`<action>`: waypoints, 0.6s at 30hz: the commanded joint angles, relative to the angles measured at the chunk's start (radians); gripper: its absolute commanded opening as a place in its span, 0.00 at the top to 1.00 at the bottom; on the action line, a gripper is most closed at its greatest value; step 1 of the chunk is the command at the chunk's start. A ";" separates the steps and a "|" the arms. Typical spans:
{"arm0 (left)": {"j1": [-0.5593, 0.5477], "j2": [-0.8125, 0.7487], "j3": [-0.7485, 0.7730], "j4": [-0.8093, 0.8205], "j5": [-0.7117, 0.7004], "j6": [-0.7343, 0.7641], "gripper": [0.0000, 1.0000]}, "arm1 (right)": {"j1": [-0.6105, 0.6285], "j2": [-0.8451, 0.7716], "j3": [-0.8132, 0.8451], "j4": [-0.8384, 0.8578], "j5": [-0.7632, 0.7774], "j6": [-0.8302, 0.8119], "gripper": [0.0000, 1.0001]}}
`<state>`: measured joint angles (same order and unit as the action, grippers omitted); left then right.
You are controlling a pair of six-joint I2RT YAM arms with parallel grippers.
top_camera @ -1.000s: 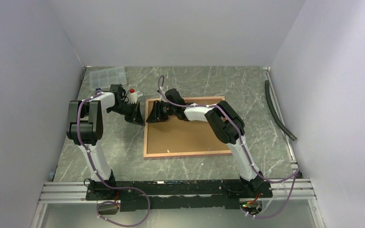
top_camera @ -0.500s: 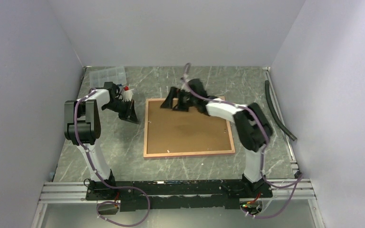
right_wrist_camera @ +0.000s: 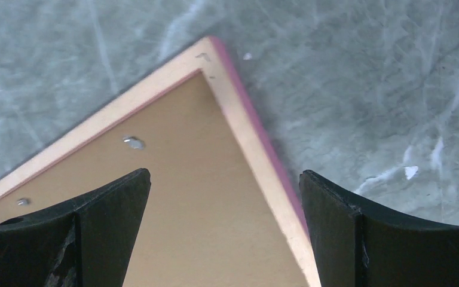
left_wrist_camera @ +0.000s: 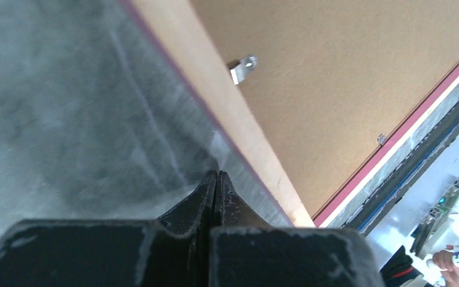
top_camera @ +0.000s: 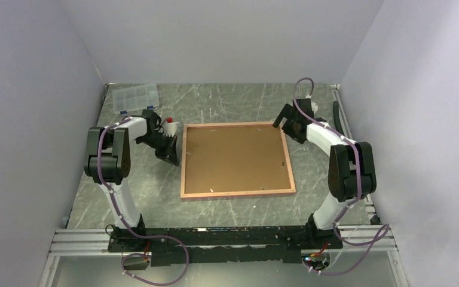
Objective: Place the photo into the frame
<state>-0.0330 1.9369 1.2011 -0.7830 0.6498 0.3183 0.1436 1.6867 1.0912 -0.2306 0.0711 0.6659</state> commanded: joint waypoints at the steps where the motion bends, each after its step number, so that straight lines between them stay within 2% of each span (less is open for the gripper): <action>1: -0.052 -0.045 -0.030 0.038 -0.048 0.024 0.97 | -0.008 0.078 0.041 -0.003 -0.035 0.002 0.00; 5: -0.072 -0.065 -0.052 0.044 -0.057 0.031 0.97 | -0.007 0.169 0.087 0.023 -0.180 0.017 0.00; 12: -0.081 -0.092 -0.073 0.026 -0.073 0.072 0.97 | 0.023 0.272 0.199 0.056 -0.324 0.044 0.00; 15: -0.088 -0.103 -0.074 0.012 -0.070 0.089 0.97 | 0.074 0.358 0.327 0.022 -0.348 0.037 0.00; 18: -0.105 -0.112 -0.077 -0.003 -0.063 0.100 0.97 | 0.148 0.500 0.547 -0.055 -0.373 0.019 0.00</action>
<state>-0.1032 1.8610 1.1347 -0.7921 0.5629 0.3721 0.1646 2.0529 1.4128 -0.2440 -0.1421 0.6704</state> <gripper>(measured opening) 0.033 0.997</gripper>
